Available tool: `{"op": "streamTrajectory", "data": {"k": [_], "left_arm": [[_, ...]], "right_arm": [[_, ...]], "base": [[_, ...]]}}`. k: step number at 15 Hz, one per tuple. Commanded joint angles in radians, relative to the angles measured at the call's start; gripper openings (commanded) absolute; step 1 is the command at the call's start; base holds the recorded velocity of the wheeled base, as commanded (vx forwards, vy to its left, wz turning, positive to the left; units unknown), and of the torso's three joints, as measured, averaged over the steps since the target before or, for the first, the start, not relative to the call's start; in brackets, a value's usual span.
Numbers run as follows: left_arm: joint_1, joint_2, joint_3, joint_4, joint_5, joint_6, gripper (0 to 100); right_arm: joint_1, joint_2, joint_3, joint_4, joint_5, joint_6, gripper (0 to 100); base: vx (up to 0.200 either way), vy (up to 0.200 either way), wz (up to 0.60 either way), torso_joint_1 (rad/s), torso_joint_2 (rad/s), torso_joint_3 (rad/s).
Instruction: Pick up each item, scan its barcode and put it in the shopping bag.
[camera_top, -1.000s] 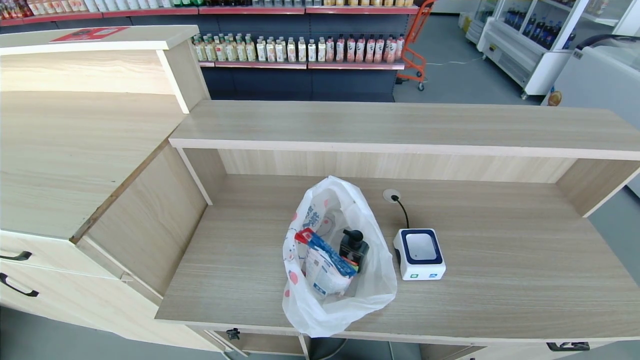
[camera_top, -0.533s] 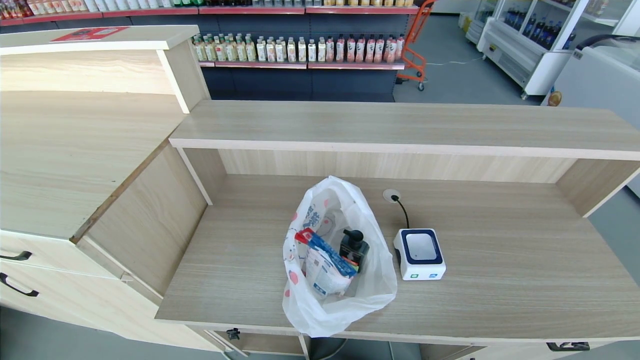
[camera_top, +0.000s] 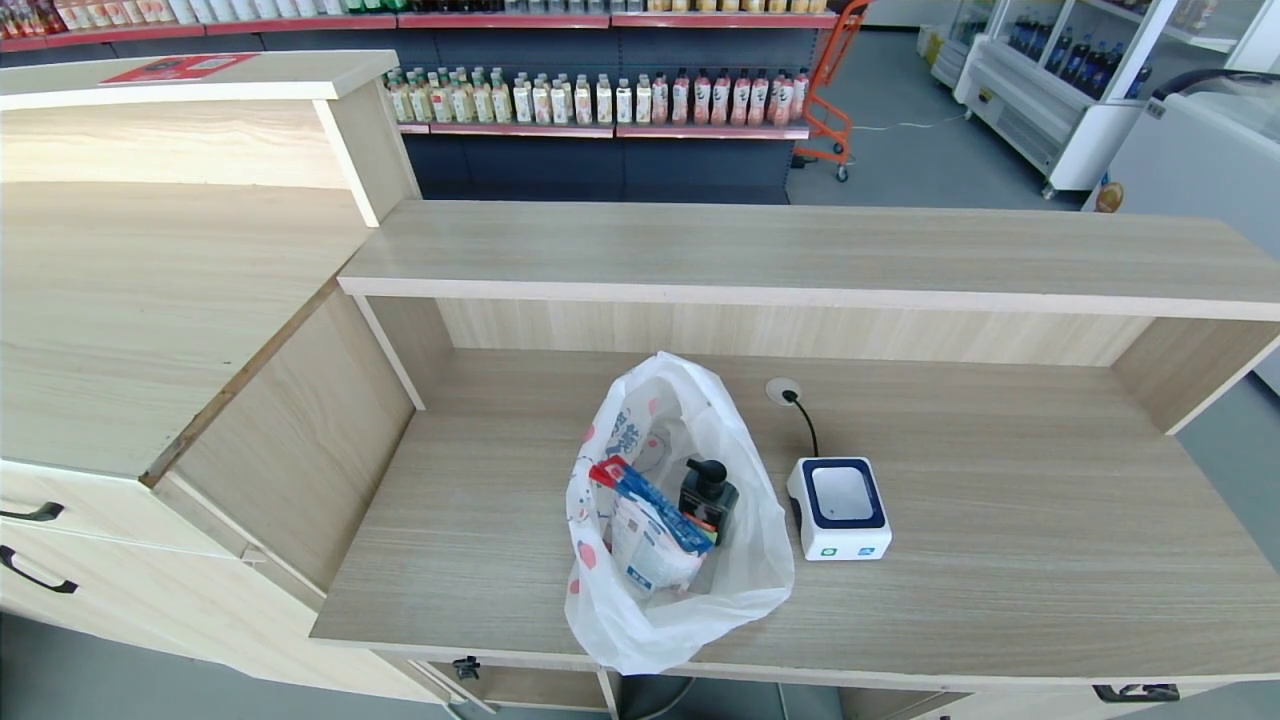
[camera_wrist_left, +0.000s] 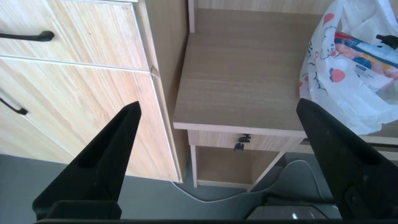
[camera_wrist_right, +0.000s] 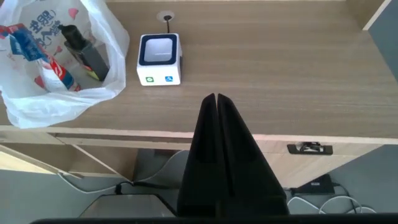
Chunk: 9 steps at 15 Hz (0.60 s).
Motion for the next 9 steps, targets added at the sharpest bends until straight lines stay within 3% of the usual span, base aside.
{"op": "streamTrajectory", "data": {"k": [1, 9], "left_arm": [[0.0, 0.0, 0.0, 0.0, 0.001, 0.001, 100], [0.0, 0.0, 0.0, 0.0, 0.002, 0.018, 100]], "right_arm": [[0.0, 0.005, 0.0, 0.0, 0.0, -0.003, 0], [0.0, 0.005, 0.0, 0.0, 0.0, -0.003, 0]], "base": [[0.0, 0.0, 0.0, 0.0, 0.0, 0.0], [0.0, -0.2, 0.0, 0.005, 0.0, -0.001]]}}
